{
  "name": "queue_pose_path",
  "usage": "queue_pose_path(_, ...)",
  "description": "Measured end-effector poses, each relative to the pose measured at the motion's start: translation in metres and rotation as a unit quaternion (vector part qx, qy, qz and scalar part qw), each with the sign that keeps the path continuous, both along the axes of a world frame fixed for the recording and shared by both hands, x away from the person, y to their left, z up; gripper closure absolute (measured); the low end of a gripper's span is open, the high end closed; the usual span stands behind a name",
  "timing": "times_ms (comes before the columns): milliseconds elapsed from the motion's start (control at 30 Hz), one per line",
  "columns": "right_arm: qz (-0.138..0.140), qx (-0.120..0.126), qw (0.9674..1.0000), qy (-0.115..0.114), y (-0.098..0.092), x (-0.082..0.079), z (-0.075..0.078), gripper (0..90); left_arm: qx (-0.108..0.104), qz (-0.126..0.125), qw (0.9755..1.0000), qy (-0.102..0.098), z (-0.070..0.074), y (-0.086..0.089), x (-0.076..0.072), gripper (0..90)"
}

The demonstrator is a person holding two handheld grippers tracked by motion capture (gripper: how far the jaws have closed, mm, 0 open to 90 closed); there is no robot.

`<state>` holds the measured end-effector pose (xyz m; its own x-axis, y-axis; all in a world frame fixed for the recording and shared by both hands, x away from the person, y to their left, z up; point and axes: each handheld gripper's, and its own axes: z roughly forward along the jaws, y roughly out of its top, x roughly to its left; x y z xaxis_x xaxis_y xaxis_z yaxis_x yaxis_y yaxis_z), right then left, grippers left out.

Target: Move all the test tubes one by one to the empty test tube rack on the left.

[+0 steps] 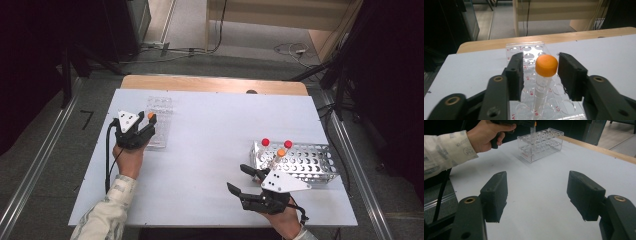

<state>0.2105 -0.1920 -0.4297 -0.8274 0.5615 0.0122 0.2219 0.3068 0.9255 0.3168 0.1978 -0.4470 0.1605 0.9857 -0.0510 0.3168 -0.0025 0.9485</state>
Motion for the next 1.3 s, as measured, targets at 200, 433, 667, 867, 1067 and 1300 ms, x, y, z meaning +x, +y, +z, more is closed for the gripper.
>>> queue_pose_path(200, -0.006, 0.005, 1.0000, -0.003, -0.005, -0.002, 0.002, 31.4, -0.014, -0.008, 0.9999, 0.004, 0.006, -0.002, -0.008, 37.1)
queue_pose_path(433, -0.028, 0.015, 0.9994, -0.010, -0.022, -0.004, 0.007, 31.4, -0.028, -0.020, 0.9994, 0.004, 0.014, -0.009, -0.025, 22.7)
queue_pose_path(667, -0.062, 0.023, 0.9975, -0.024, -0.048, -0.008, 0.012, 31.5, -0.026, -0.030, 0.9992, -0.005, 0.016, -0.014, -0.045, 19.9)
queue_pose_path(867, -0.101, 0.027, 0.9940, -0.033, -0.069, -0.005, 0.015, 31.7, -0.027, -0.046, 0.9986, -0.002, 0.015, -0.019, -0.054, 19.7)
queue_pose_path(1067, -0.139, 0.026, 0.9893, -0.034, -0.088, 0.002, 0.012, 32.1, -0.024, -0.056, 0.9982, 0.001, 0.012, -0.023, -0.058, 19.1)
queue_pose_path(1300, -0.168, 0.023, 0.9851, -0.031, -0.099, 0.010, 0.004, 33.3, -0.019, -0.061, 0.9980, 0.003, 0.009, -0.026, -0.059, 19.1)
